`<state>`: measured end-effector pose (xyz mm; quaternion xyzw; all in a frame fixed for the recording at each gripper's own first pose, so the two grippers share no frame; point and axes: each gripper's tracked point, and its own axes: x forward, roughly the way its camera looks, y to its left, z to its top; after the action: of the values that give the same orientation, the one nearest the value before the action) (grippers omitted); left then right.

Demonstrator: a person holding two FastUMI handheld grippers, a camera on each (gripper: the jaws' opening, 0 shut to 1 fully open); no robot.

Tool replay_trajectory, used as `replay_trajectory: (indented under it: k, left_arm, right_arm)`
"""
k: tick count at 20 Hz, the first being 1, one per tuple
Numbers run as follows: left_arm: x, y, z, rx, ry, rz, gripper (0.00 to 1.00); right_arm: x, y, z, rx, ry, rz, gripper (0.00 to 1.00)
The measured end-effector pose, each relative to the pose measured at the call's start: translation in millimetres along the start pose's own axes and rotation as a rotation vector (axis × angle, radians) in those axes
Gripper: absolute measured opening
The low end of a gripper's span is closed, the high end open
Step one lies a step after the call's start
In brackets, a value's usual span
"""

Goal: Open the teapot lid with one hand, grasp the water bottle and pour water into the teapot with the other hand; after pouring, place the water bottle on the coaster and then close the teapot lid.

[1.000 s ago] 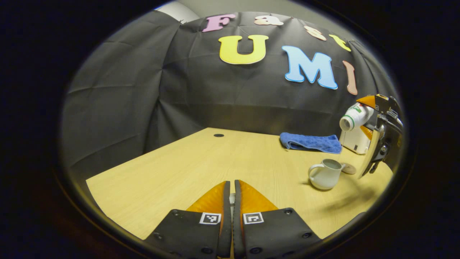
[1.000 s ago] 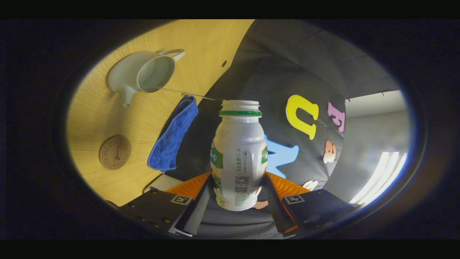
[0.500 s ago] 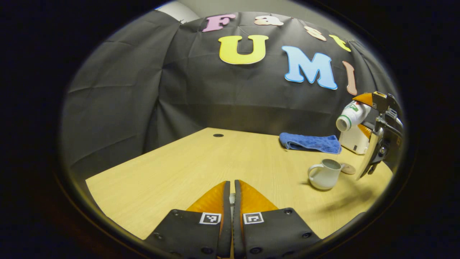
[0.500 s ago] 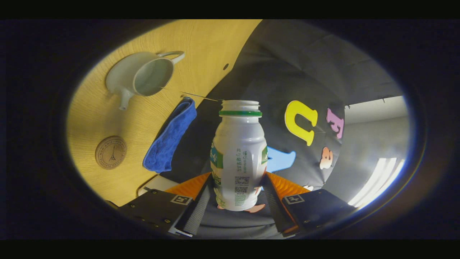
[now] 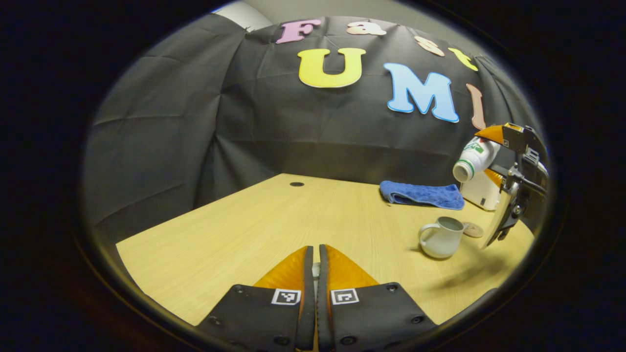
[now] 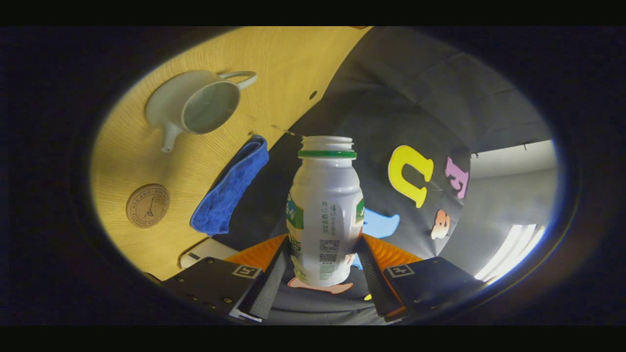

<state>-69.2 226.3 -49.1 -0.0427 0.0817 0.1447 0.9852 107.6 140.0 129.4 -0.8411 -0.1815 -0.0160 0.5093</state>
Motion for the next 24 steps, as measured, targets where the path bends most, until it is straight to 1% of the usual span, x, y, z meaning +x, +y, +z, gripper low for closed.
replay_trajectory:
  k: [7, 8, 9, 11, 12, 17, 18, 19, 20, 21, 22, 23, 24]
  left_arm:
    - [1.2, -1.5, -1.0, 0.007, 0.002, 0.0, 0.08]
    - [1.3, -1.5, -0.5, 0.007, 0.002, 0.0, 0.05]
    - [1.7, -2.0, -0.8, 0.008, 0.002, 0.0, 0.08]
    - [2.0, -2.1, -1.1, 0.008, 0.002, 0.0, 0.08]
    - [1.4, -2.3, -0.7, 0.008, 0.003, 0.0, 0.12]
    - [2.5, -2.5, -1.0, 0.008, 0.003, -0.001, 0.12]
    - [2.4, -2.7, -1.0, 0.008, 0.003, 0.0, 0.08]
    - [1.8, -3.1, -1.4, 0.009, 0.003, 0.0, 0.08]
    - [1.3, -3.3, -0.5, 0.011, 0.003, 0.001, 0.12]
    - [0.7, -2.9, -0.4, 0.012, 0.002, 0.002, 0.08]
    - [0.0, -2.0, -0.5, 0.013, 0.001, 0.004, 0.09]
    - [0.2, -2.5, -0.3, 0.015, -0.002, 0.005, 0.09]
    - [0.4, -2.7, 1.4, 0.015, -0.008, 0.005, 0.12]
  right_arm:
    - [1.4, -4.0, 6.0, -0.042, -0.024, 0.002, 0.77]
    - [1.2, -3.0, 7.9, -0.047, -0.03, 0.005, 0.78]
    - [1.3, -1.4, 9.5, -0.053, -0.036, 0.009, 0.77]
    - [0.6, 3.1, 12.1, -0.058, -0.041, 0.018, 0.78]
    - [0.3, 6.7, 13.6, -0.058, -0.043, 0.024, 0.77]
    - [-3.0, 22.6, 16.5, -0.057, -0.046, 0.056, 0.78]
    - [-3.3, 24.8, 16.0, -0.052, -0.044, 0.062, 0.78]
    - [-4.3, 26.3, 15.4, -0.044, -0.041, 0.065, 0.78]
    - [-4.0, 27.8, 14.2, -0.033, -0.036, 0.067, 0.77]
    - [-5.2, 29.5, 12.2, -0.016, -0.028, 0.07, 0.77]
    - [-6.6, 32.8, 10.5, 0.01, -0.02, 0.08, 0.77]
    - [-8.5, 38.1, 8.5, 0.05, -0.007, 0.096, 0.78]
    - [-11.6, 44.0, 6.4, 0.11, 0.008, 0.117, 0.78]
